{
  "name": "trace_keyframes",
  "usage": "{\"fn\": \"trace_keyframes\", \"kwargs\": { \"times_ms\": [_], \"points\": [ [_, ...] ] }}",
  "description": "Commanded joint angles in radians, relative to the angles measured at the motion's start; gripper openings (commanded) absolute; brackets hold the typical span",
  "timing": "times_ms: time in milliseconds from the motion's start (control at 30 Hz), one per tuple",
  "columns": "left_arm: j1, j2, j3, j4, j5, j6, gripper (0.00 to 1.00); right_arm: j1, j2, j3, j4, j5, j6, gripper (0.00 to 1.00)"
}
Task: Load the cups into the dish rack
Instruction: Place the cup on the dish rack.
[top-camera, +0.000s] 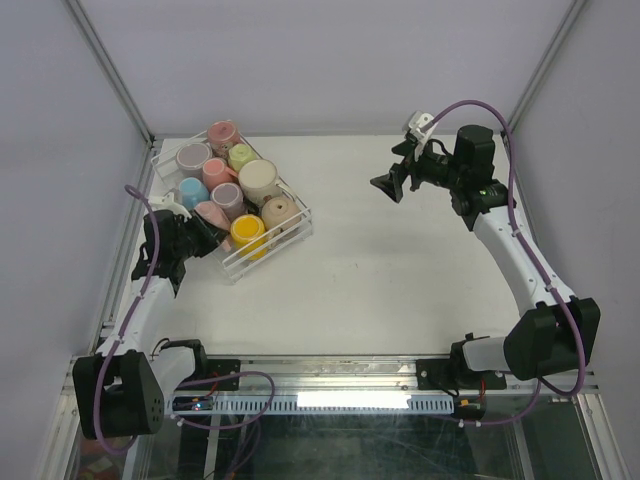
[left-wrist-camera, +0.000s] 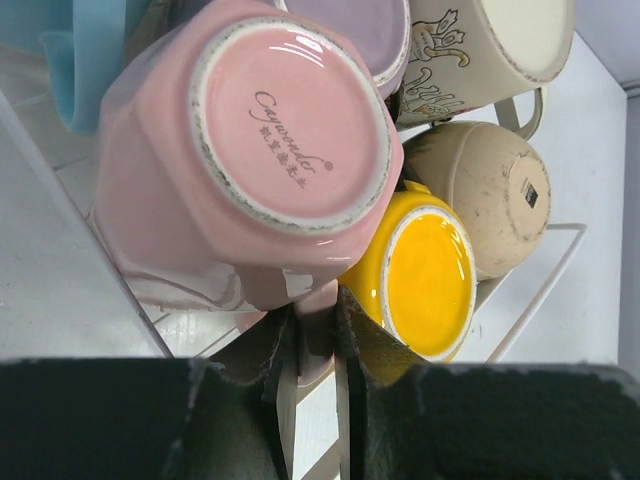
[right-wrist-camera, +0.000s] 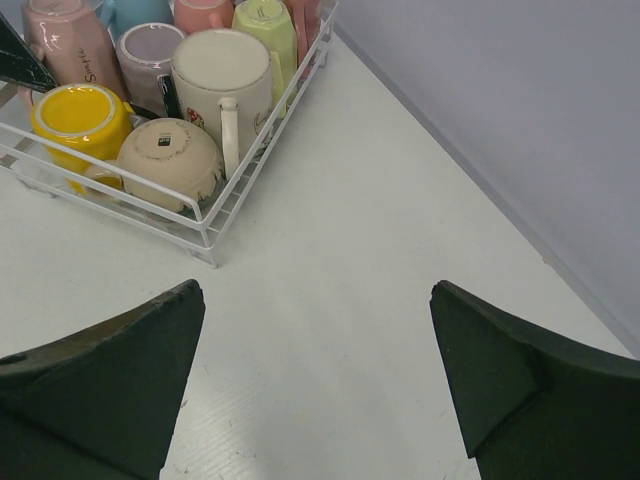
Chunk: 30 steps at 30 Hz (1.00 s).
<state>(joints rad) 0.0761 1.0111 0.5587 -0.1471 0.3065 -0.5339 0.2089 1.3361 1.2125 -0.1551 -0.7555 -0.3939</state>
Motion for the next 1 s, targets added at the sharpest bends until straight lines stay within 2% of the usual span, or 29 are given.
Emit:
{"fn": "trace_keyframes", "kwargs": {
  "times_ms": [0,200,433,667,967],
  "points": [
    [0.031,0.004,0.008,0.127,0.130,-0.046,0.00,-0.003,-0.046,0.001,0.043,-0.010,0.009,0.98],
    [0.089,-0.023,-0.026,0.127,0.193,-0.069,0.00,-0.003,-0.051,-0.006,0.041,-0.010,0.009,0.98],
    [0.106,-0.023,-0.023,0.018,0.093,0.034,0.00,-0.003,-0.045,-0.004,0.050,-0.017,0.015,0.98],
    [0.105,0.024,-0.019,-0.013,0.080,0.093,0.00,-0.003,-0.042,-0.001,0.053,-0.019,0.020,0.98],
    [0.105,-0.015,0.028,-0.088,0.033,0.110,0.16,-0.003,-0.040,0.001,0.045,-0.017,0.012,0.98]
  ]
}}
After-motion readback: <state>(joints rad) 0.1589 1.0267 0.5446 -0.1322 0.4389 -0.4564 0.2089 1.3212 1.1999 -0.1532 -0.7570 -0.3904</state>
